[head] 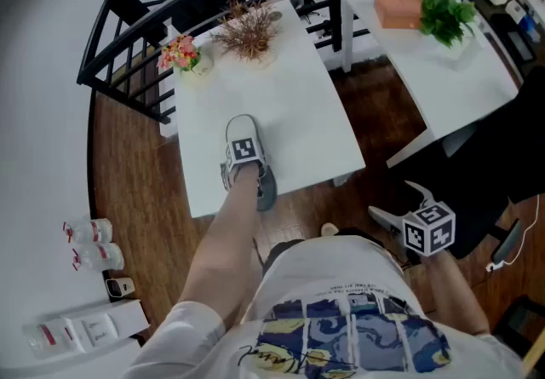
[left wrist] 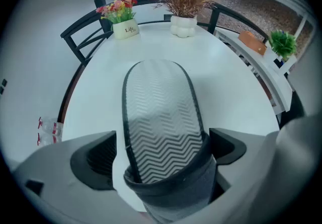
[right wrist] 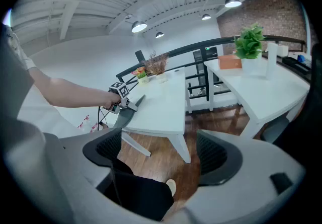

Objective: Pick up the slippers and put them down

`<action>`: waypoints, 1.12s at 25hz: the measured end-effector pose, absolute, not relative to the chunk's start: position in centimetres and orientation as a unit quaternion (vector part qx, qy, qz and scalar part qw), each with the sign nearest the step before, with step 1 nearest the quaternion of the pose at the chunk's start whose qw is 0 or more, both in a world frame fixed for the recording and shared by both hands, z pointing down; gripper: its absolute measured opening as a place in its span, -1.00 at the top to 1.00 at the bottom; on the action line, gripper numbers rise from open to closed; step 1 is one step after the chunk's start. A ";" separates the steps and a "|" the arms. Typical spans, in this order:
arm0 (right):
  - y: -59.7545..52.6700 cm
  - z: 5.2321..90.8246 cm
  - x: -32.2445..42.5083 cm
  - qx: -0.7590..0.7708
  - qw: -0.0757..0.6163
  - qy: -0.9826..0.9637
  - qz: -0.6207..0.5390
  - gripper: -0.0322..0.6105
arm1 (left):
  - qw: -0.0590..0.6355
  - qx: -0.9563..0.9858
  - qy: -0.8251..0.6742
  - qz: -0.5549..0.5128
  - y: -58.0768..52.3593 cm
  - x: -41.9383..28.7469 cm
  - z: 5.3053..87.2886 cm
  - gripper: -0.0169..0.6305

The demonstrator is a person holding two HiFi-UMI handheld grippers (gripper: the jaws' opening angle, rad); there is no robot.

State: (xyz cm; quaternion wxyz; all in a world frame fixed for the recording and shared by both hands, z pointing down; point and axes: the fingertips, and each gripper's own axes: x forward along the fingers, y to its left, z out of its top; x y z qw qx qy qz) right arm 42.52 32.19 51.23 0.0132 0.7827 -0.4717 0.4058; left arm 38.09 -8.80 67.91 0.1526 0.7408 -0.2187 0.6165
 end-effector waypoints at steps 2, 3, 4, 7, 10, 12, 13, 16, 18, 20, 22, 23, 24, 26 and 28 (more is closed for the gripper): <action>32.8 51.6 42.6 0.785 0.008 -0.468 0.406 -0.60 | 0.155 0.749 -0.219 0.606 -8.9 38.7 67.5 -0.80; 33.0 51.7 42.6 0.786 0.006 -0.467 0.406 -0.60 | 0.157 0.753 -0.217 0.602 -8.9 38.9 67.4 -0.74; 33.2 51.8 42.5 0.786 0.004 -0.465 0.406 -0.60 | 0.156 0.756 -0.213 0.599 -8.9 39.2 67.3 -0.65; 33.3 51.6 41.6 0.783 0.007 -0.470 0.407 -0.60 | 0.147 0.763 -0.198 0.597 -8.7 38.7 66.8 -0.58; 32.6 50.8 41.0 0.777 0.019 -0.486 0.399 -0.60 | 0.152 0.779 -0.189 0.578 -8.2 38.2 64.7 -0.57; 31.4 50.3 40.0 0.768 0.026 -0.502 0.397 -0.60 | 0.156 0.794 -0.180 0.559 -7.8 37.6 62.4 -0.57; 30.6 50.1 39.4 0.762 0.029 -0.512 0.397 -0.60 | 0.157 0.801 -0.178 0.550 -7.8 37.0 61.3 -0.56; 27.8 49.6 37.1 0.744 0.044 -0.542 0.389 -0.60 | 0.167 0.816 -0.173 0.526 -7.8 33.6 58.3 -0.56; 25.5 49.4 35.1 0.730 0.057 -0.564 0.381 -0.60 | 0.180 0.826 -0.169 0.507 -8.0 30.4 56.2 -0.56; 23.2 49.3 32.0 0.716 0.070 -0.584 0.377 -0.58 | 0.191 0.833 -0.168 0.491 -8.7 26.2 54.4 -0.56; 20.6 48.9 28.2 0.699 0.085 -0.604 0.373 -0.58 | 0.199 0.839 -0.174 0.476 -10.1 21.1 52.6 -0.56; 19.2 48.6 26.2 0.691 0.093 -0.614 0.371 -0.58 | 0.202 0.840 -0.180 0.471 -11.1 18.3 52.0 -0.55; 17.7 48.5 24.1 0.682 0.101 -0.624 0.369 -0.58 | 0.206 0.839 -0.187 0.468 -12.2 15.1 51.6 -0.55; 15.0 48.2 19.5 0.663 0.116 -0.641 0.370 -0.58 | 0.216 0.834 -0.206 0.465 -14.6 8.4 51.4 -0.55; 12.5 48.1 14.5 0.642 0.133 -0.658 0.370 -0.58 | 0.228 0.827 -0.230 0.460 -17.0 1.5 51.6 -0.55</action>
